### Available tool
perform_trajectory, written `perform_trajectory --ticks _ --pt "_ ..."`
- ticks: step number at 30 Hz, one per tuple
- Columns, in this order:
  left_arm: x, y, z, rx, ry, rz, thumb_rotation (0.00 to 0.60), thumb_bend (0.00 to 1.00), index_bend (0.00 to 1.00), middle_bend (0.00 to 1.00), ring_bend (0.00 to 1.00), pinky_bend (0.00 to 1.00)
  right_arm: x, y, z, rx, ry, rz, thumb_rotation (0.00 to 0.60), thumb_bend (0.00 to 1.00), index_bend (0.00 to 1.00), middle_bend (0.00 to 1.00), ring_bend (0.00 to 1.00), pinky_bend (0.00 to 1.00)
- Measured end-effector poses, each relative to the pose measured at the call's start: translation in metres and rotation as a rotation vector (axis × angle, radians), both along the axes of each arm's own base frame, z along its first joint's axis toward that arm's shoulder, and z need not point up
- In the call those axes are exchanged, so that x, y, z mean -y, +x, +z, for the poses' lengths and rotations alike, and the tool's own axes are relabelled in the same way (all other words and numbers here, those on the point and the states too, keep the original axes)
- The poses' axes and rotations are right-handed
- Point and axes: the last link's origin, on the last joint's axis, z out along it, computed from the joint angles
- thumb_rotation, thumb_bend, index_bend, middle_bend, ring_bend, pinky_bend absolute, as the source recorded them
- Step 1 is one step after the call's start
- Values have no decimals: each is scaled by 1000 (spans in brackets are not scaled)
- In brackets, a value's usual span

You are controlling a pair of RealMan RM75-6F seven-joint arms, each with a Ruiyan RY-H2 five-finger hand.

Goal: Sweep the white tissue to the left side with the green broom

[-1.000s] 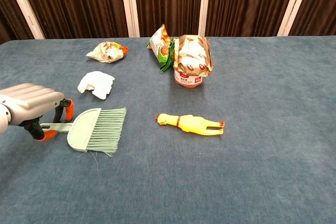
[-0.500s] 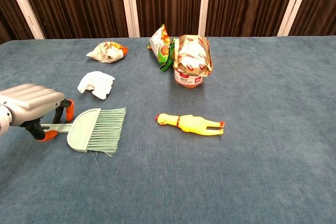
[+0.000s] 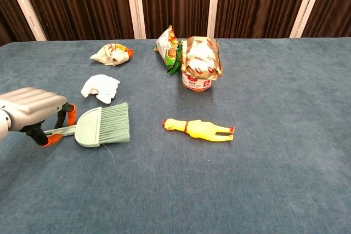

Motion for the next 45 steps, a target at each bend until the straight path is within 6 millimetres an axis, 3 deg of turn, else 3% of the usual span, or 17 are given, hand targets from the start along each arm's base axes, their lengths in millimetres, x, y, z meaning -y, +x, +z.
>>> perform_trajectory --ticks 11,23,29,38,45 --pt "-4 10 14 17 28 -48 600 754 715 837 959 949 0 0 0 1 -1 1 600 344 0 0 0 0" --pt "-21 42 38 -59 60 -200 600 865 708 857 959 949 0 0 0 1 -2 -4 600 343 0 0 0 0" --pt "-43 61 51 -211 92 -284 600 866 717 904 960 949 1 -1 1 9 -1 -10 600 343 0 0 0 0" --pt "-95 94 63 -439 158 -322 600 854 720 920 967 949 3 -1 2 38 0 -17 600 343 0 0 0 0" --pt "-117 110 43 -507 139 -366 600 847 721 920 968 949 5 -1 3 54 3 -26 600 343 0 0 0 0"
